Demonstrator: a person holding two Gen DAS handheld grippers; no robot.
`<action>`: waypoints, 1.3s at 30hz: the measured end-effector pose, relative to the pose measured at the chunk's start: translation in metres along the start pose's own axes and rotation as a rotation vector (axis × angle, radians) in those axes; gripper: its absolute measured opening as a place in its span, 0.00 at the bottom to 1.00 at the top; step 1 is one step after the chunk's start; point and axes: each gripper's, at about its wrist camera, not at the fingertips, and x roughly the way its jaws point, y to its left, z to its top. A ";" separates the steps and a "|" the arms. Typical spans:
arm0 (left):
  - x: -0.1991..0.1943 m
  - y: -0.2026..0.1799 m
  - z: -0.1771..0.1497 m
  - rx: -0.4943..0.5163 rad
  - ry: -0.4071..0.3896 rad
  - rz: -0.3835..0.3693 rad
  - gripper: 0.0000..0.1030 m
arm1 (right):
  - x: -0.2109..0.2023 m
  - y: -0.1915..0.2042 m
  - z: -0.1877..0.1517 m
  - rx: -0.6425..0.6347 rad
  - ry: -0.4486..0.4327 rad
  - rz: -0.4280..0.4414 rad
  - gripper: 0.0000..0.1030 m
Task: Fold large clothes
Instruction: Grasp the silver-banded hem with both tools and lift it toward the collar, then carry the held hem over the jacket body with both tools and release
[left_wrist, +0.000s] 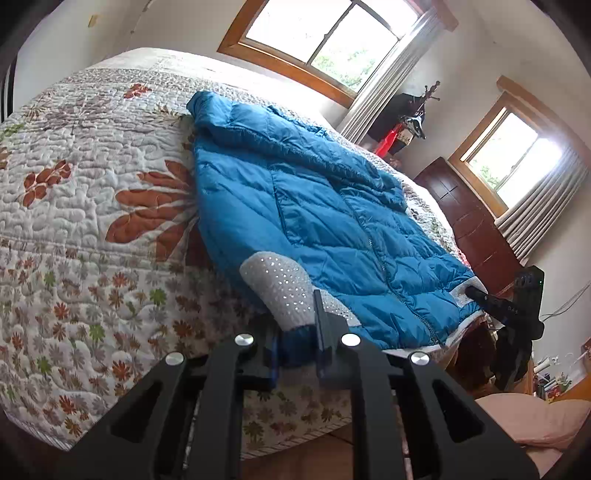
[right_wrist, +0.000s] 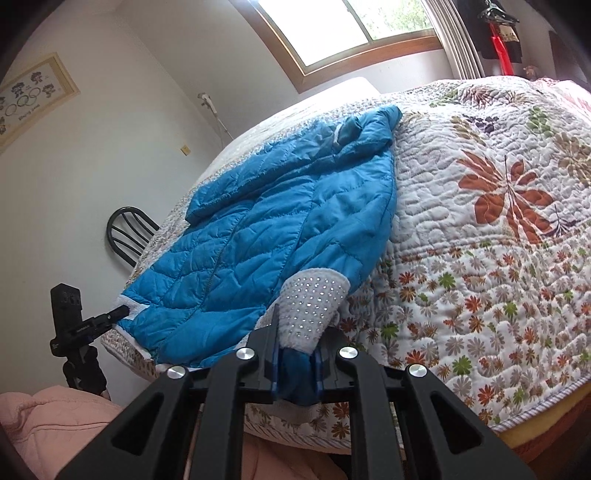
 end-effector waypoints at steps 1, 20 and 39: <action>-0.001 -0.001 0.007 0.003 -0.010 -0.013 0.13 | -0.003 0.003 0.007 -0.014 -0.010 0.003 0.12; 0.045 -0.015 0.215 0.020 -0.109 -0.092 0.13 | 0.041 0.027 0.233 -0.030 0.002 0.044 0.12; 0.233 0.100 0.338 -0.229 0.096 0.017 0.13 | 0.232 -0.082 0.344 0.264 0.216 -0.025 0.12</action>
